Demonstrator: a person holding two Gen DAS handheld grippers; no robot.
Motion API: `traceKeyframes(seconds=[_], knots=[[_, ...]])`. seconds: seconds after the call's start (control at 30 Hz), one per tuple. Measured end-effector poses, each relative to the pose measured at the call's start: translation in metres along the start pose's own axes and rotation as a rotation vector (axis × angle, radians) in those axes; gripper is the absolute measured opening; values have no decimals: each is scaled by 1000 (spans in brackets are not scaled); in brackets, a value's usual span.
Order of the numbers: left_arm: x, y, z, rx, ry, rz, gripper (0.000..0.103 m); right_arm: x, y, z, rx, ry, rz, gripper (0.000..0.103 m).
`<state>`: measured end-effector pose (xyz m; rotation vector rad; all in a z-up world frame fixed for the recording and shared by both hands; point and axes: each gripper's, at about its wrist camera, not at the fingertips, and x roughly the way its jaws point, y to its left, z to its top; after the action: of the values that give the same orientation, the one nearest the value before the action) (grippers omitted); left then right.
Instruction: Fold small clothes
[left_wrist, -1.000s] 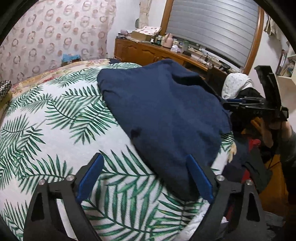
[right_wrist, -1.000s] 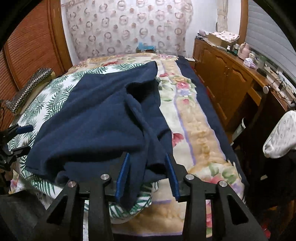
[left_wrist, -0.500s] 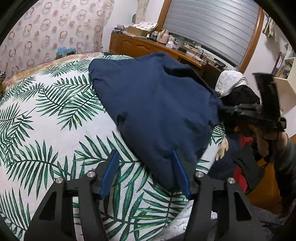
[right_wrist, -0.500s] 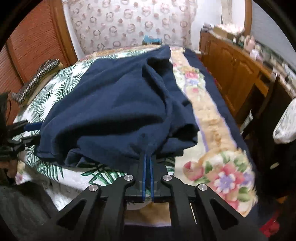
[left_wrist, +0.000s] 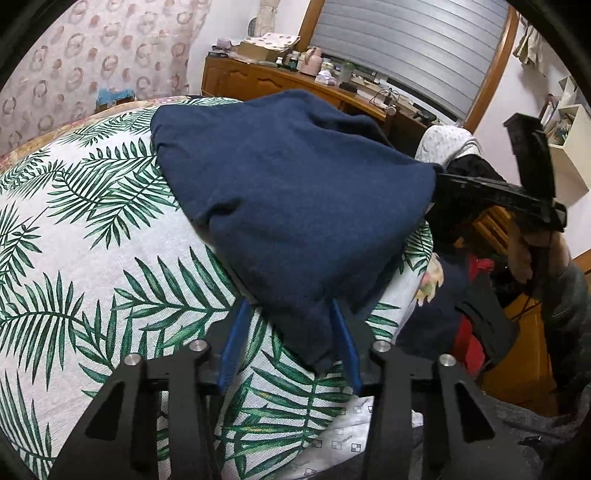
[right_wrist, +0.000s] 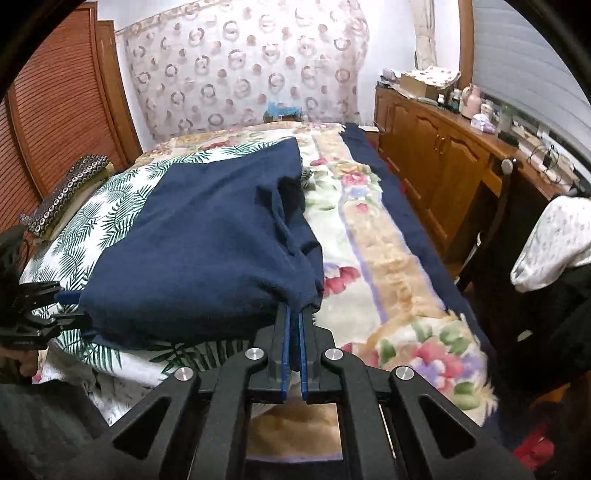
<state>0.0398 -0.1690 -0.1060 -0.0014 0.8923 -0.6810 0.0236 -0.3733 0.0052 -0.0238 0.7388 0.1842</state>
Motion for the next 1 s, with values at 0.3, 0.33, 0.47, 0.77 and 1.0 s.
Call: traceKeyframes(seconds=[0.3, 0.33, 0.47, 0.77, 1.0], knots=[[0, -1, -1, -4, -4, -10, 22, 27, -5, -4, 117, -84, 22, 50], [0, -1, -1, -4, -7, -12, 21, 30, -6, -7, 127, -88, 29, 52], [-5, -4, 1, 8, -37, -17, 11, 52, -7, -19, 161, -36, 92, 56], [-20, -8, 11, 11, -116, -28, 9, 73, -26, -27, 286, 28, 198, 59], [-37, -10, 41, 16, -186, -44, 8, 60, -13, -16, 161, -23, 159, 18]])
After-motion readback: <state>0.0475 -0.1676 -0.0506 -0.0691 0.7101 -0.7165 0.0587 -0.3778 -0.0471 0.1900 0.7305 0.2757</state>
